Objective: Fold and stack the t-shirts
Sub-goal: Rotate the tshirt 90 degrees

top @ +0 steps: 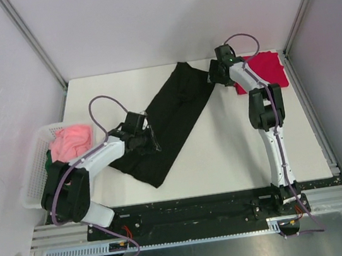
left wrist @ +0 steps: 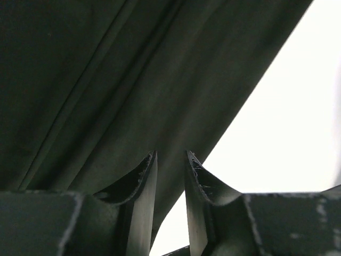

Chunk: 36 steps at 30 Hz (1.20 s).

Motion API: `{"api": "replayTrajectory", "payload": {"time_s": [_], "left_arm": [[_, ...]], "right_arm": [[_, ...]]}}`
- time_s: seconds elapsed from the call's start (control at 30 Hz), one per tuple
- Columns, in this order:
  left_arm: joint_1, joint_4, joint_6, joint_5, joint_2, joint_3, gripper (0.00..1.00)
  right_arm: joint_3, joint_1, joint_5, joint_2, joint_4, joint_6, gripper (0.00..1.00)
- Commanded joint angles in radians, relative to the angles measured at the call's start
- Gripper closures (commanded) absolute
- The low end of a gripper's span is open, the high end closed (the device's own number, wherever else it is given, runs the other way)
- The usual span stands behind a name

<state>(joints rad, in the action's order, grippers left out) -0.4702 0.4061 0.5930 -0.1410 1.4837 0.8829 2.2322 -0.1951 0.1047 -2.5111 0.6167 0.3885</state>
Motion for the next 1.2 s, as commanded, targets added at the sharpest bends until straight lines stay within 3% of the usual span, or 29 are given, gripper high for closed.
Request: {"api": "replayTrajectory", "payload": {"time_s": [0.0,0.23,0.47,0.73,0.9,1.17], "left_arm": [[-0.021,-0.004,-0.013,0.04,0.027,-0.029,0.7],[-0.062,-0.005,0.02,0.194,0.07,-0.096,0.77],[-0.192,-0.003,0.067,0.201,0.16,-0.078,0.81],[-0.481,-0.003,0.231,0.11,0.369,0.163,0.82],[-0.581,-0.004,0.275,0.055,0.497,0.345,0.82],[-0.6,-0.003,0.265,0.066,0.386,0.28,0.76]], "right_arm": [[-0.049,-0.017,-0.06,0.162,-0.017,0.001,0.24],[-0.249,-0.013,-0.138,0.348,-0.039,0.066,0.26],[-0.555,-0.011,-0.17,0.591,-0.097,0.101,0.27],[-0.804,0.043,-0.183,0.813,-0.084,0.12,0.27],[-0.915,0.055,-0.174,0.909,-0.043,0.099,0.27],[-1.179,0.056,-0.232,1.137,-0.038,0.11,0.28]]}}
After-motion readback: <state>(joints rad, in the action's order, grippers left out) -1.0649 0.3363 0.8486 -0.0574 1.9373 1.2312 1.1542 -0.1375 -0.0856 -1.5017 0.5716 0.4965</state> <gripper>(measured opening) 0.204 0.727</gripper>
